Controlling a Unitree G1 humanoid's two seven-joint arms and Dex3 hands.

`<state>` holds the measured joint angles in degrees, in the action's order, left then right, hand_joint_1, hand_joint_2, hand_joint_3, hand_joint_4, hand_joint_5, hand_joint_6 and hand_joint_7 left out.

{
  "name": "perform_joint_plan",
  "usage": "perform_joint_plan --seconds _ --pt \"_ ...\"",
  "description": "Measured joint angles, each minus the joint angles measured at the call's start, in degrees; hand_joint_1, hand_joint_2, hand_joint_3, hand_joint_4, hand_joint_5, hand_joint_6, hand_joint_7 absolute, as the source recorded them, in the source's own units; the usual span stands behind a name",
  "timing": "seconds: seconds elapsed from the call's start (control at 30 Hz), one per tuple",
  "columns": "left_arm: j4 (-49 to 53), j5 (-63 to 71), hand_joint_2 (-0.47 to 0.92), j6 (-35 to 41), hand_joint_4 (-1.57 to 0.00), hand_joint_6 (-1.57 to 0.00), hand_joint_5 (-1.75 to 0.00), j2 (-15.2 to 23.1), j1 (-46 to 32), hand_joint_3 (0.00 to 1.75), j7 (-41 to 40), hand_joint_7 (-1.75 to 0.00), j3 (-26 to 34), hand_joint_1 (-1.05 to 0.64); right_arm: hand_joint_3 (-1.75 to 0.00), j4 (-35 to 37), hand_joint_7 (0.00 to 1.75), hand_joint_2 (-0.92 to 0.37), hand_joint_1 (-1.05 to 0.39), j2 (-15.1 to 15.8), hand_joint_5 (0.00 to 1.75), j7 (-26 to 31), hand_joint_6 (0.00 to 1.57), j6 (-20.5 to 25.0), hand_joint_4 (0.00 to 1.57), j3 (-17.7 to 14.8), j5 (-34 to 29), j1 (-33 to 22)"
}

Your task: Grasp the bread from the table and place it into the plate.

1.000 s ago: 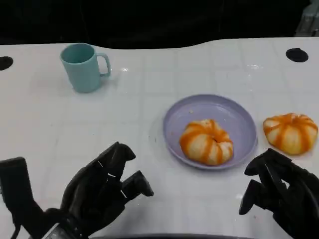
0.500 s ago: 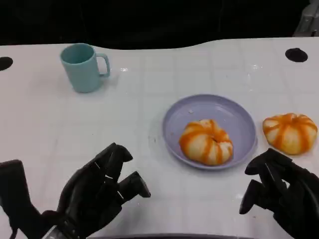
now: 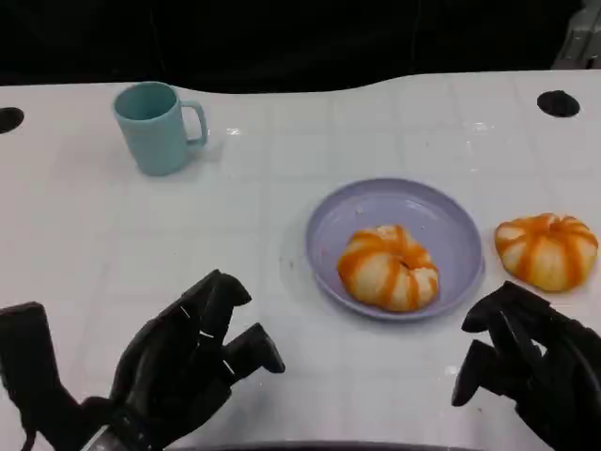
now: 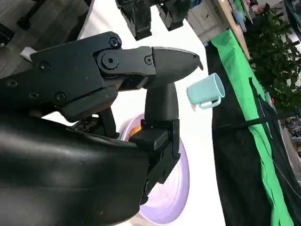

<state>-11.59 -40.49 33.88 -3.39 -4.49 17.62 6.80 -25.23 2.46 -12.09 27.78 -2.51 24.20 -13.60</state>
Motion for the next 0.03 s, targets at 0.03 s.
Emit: perform_joint_plan --seconds 0.03 --pt "0.07 0.00 0.92 -0.08 -0.74 -0.53 -1.75 0.00 0.02 0.45 0.01 -1.66 -0.08 -0.53 -0.37 0.03 1.60 -0.92 -0.44 0.00 1.75 -0.03 0.49 -0.04 0.64 -0.02 0.00 0.00"
